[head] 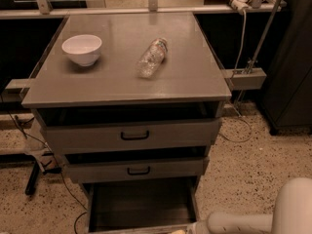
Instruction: Close bottom drawer
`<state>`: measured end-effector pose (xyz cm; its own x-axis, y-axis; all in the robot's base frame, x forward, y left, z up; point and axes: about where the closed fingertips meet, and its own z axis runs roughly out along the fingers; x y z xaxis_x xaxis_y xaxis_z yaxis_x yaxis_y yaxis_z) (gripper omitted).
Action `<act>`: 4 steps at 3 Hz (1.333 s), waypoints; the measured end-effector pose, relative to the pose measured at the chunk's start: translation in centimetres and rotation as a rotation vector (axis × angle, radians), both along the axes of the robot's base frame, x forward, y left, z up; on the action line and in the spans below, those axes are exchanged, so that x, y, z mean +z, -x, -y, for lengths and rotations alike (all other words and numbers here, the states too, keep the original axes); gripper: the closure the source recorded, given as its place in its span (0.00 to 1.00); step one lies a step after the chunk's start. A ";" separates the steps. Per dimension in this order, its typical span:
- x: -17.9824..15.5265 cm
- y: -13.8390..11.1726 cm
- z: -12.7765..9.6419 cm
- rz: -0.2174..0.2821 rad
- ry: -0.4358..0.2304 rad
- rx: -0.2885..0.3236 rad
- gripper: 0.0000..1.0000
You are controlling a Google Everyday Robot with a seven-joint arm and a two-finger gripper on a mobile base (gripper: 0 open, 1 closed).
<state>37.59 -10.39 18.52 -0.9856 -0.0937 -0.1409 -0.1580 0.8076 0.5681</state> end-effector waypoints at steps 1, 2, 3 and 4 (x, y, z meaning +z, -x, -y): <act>0.0 0.0 0.0 0.000 0.000 0.000 0.19; 0.0 0.0 0.0 0.000 0.000 0.000 0.43; 0.0 0.0 0.0 0.000 0.000 0.000 0.66; 0.0 0.0 0.0 0.000 0.000 0.000 0.89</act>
Offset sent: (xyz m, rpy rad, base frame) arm 0.0000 0.0000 0.0000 0.0000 0.0000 0.0000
